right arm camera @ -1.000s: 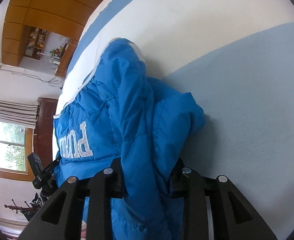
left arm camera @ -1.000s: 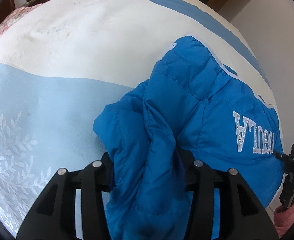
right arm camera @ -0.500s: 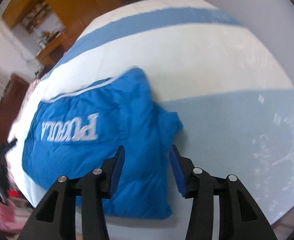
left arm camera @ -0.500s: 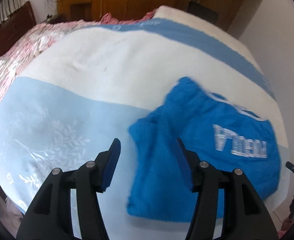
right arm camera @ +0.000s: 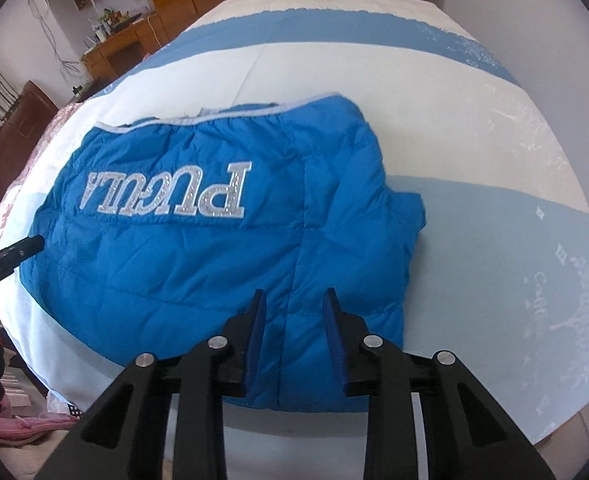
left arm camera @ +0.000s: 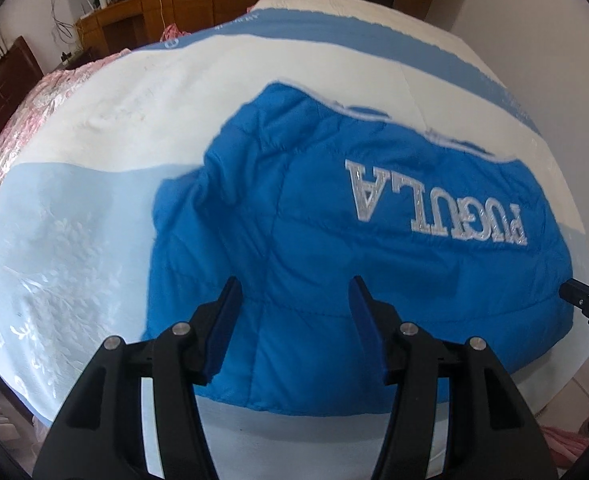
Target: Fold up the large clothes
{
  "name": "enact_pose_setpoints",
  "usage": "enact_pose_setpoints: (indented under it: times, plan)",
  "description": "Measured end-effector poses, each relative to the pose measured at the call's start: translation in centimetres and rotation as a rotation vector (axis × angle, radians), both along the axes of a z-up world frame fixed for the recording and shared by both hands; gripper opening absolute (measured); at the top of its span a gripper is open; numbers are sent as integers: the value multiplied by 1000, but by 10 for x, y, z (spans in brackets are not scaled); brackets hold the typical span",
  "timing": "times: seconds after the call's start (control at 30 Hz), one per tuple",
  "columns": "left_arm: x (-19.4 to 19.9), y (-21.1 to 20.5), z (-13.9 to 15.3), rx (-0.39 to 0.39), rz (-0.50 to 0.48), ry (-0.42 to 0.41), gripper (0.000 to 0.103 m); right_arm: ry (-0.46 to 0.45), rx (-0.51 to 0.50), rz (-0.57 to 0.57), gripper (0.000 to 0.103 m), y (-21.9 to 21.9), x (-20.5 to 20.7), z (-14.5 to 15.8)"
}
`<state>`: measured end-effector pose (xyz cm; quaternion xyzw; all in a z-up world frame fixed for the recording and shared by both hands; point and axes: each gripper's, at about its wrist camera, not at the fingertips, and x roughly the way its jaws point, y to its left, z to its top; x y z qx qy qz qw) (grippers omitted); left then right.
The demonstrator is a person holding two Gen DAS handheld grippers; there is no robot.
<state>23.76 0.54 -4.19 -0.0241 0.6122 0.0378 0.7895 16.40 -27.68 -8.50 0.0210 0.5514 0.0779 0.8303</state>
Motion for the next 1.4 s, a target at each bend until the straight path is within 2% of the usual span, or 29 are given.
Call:
enact_pose_setpoints:
  times: [0.3,0.57,0.7,0.87,0.97,1.1,1.17,1.27,1.4]
  plan:
    - [-3,0,-27,25,-16,45,56,38,-3,-19,29,-1,2,-25]
    - [-3,-6,-45,62,-32,19,60,60,73,-53,28,-10,5,-47]
    - [-1,-5,-46,55,-28,20,61,62,73,-54,28,-10,4,-48]
    - [0,1,-34,23,-9,35,61,66,67,-57,28,-11,4,-44]
    - [-6,12,-17,-7,43,26,61,69,69,-58,28,-11,5,-42]
    - [-24,35,10,67,147,-18,67,82,76,-58,28,-12,8,-41]
    - [-34,49,17,73,209,-20,69,92,79,-59,28,-13,10,-39]
    - [-51,70,16,-21,311,10,72,103,82,-61,28,-14,13,-35]
    - [-67,88,0,-173,416,47,73,105,74,-50,28,-12,14,-34]
